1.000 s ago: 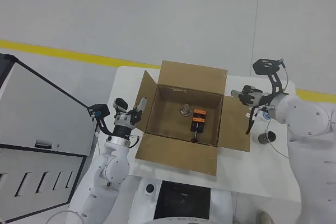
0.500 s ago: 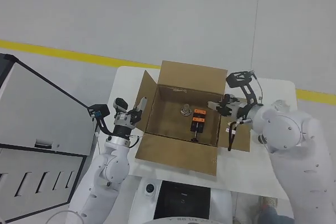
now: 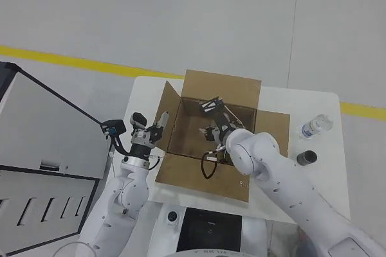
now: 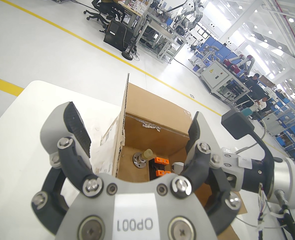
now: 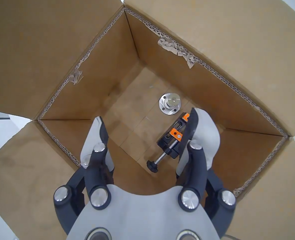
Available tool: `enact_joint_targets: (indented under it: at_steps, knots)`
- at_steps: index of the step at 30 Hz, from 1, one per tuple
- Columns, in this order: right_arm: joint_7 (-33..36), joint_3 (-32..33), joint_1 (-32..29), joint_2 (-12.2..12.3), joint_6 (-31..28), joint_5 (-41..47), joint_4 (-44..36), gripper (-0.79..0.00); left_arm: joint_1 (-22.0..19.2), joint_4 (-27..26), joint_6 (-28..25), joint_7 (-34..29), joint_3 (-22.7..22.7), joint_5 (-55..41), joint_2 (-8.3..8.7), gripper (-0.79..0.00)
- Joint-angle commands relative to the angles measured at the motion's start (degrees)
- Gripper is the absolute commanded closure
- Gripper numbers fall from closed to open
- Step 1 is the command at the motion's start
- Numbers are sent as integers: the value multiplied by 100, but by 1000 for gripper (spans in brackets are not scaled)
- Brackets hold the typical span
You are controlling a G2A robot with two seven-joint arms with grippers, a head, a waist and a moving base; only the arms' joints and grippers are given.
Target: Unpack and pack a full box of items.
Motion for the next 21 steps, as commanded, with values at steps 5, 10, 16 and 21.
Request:
enact_joint_targets:
  at_steps: [5,10,16,21]
  knots:
    - [-173,36,5,-5,-161,17,357,-643,0,0,0,0,0,0,0,-785]
    - [-127,594,456,-54,-995,1499,1254,-388,0,0,0,0,0,0,0,-785]
    - [484,344,1524,-169,-2365,1755,2731,-388,0,0,0,0,0,0,0,-785]
    - [630,-452,2144,-384,-3187,1196,3188,-785,0,0,0,0,0,0,0,-785]
